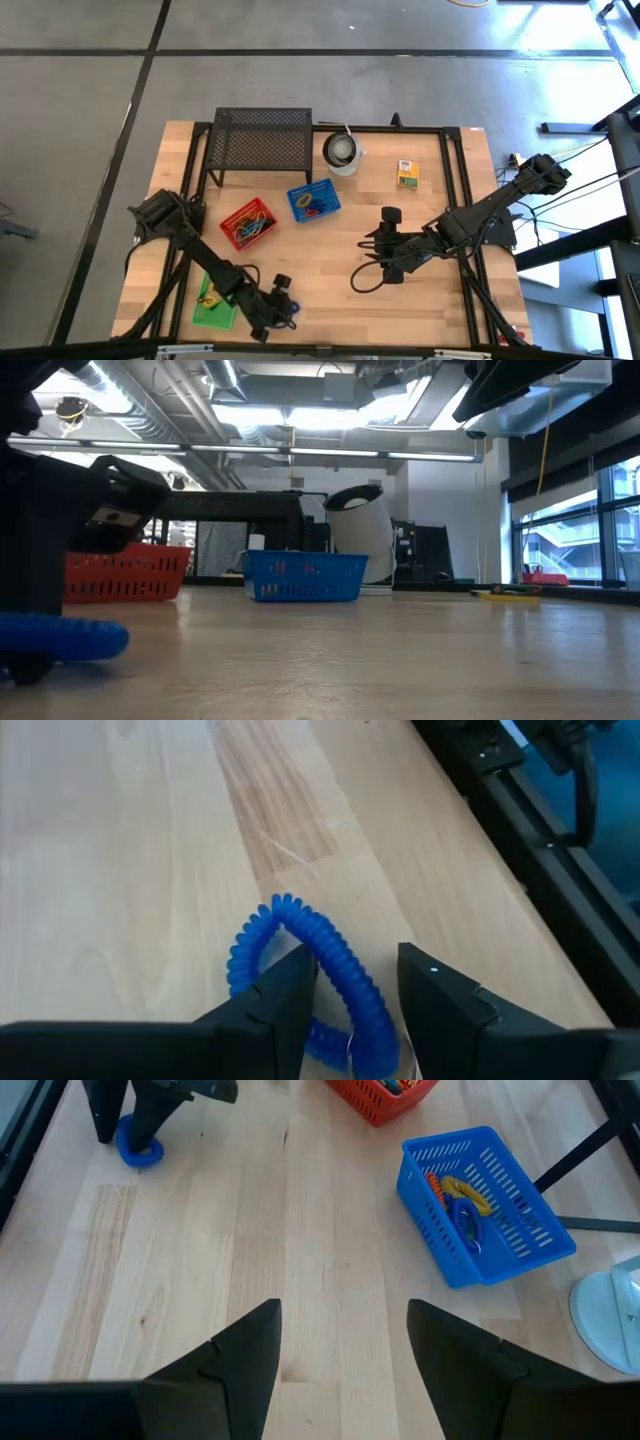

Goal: Pick & Place Office Desk Supplies
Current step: Put the blue spring keychain into the blue bin

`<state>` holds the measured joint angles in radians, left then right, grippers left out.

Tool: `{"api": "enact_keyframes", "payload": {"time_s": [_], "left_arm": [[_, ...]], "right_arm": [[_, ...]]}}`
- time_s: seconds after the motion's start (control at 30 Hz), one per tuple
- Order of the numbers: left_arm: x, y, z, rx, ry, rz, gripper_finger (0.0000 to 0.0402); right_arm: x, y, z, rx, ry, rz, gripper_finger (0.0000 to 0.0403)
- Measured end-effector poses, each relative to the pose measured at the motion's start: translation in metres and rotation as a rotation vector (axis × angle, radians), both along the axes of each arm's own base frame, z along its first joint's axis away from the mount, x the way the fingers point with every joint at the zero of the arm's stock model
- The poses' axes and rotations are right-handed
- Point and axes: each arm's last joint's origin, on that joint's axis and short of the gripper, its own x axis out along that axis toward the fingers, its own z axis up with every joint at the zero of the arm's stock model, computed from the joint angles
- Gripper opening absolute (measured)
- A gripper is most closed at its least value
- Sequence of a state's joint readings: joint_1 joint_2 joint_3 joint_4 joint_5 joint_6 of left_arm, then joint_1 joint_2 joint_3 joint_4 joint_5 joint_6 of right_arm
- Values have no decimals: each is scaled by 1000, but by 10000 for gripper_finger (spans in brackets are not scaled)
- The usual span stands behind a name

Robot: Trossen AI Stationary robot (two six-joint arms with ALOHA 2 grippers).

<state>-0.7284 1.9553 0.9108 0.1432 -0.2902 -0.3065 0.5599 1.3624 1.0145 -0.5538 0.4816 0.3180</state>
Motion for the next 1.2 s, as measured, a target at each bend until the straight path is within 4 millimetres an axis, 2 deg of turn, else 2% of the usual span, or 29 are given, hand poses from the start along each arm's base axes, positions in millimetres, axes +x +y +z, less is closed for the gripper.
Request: {"api": "enact_keyframes", "payload": {"time_s": [0.13, 0.37, 0.47, 0.6, 0.63, 0.8, 0.9, 1.0, 1.2], "left_arm": [[0, 1, 0, 4, 0, -4, 115], [1, 3, 0, 14, -16, 43, 20], [2, 3, 1, 0, -43, 85, 20], [5, 8, 15, 17, -135, 155, 25], [5, 10, 20, 31, -164, 185, 25], [8, 15, 74, -12, -398, 344, 25], [11, 25, 102, -68, -511, 416, 27], [16, 32, 129, -142, -621, 408, 27], [27, 47, 161, -147, -827, 306, 28]], "right_arm": [[0, 0, 0, 0, 0, 0, 219], [0, 0, 0, 0, 0, 0, 219], [0, 0, 0, 0, 1, 0, 219], [0, 0, 0, 2, 1, 2, 219], [0, 0, 0, 2, 1, 2, 219], [0, 0, 0, 2, 1, 2, 219], [0, 0, 0, 2, 0, 2, 219], [0, 0, 0, 2, 0, 2, 219], [0, 0, 0, 2, -3, 0, 219]]}}
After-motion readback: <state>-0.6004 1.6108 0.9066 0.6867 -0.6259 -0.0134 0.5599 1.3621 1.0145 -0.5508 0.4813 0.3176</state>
